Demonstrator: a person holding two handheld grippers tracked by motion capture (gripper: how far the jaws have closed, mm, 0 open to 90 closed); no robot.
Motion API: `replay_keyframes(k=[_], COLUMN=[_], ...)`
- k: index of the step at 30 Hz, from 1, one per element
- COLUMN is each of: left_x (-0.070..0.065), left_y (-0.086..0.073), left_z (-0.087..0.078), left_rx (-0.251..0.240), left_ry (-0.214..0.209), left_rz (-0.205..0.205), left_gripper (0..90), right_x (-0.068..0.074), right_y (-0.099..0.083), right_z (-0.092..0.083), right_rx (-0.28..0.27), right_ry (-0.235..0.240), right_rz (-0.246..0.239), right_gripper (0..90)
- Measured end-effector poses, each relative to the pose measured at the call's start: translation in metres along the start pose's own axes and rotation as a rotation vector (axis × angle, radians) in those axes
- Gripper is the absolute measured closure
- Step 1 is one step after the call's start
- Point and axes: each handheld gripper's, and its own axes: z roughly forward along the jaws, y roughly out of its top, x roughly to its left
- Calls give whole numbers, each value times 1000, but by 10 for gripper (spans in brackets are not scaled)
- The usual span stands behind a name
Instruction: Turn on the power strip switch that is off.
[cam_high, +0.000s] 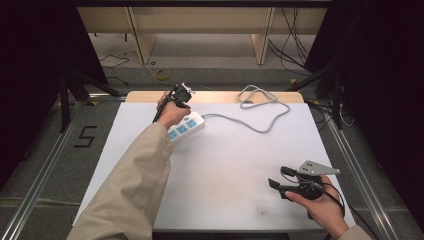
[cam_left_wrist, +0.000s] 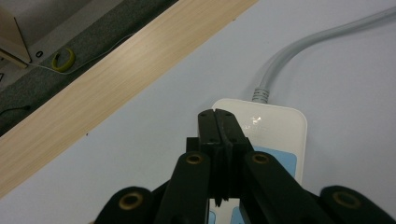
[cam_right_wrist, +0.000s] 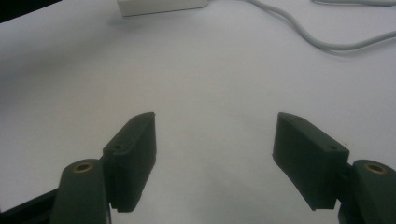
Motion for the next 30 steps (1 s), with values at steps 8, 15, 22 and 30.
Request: replay_keyframes(k=[8,15,22,30], left_x=[3,6,8,7], left_y=[-2,-3,-6,-7], left_z=[3,5,9,15], left_rx=[9,4,11,20], left_ry=[2,1,0,0], left_rz=[-7,-6,-6,-4], left_gripper=[897,897,897,897], right_x=[0,0,0,0], right_y=[0,0,0,0], right_z=[0,0,0,0], right_rx=[0,1,0,-1], right_ry=[0,2,1,1], right_rz=[-2,-1,1,1], right_gripper=[307,307,306,306])
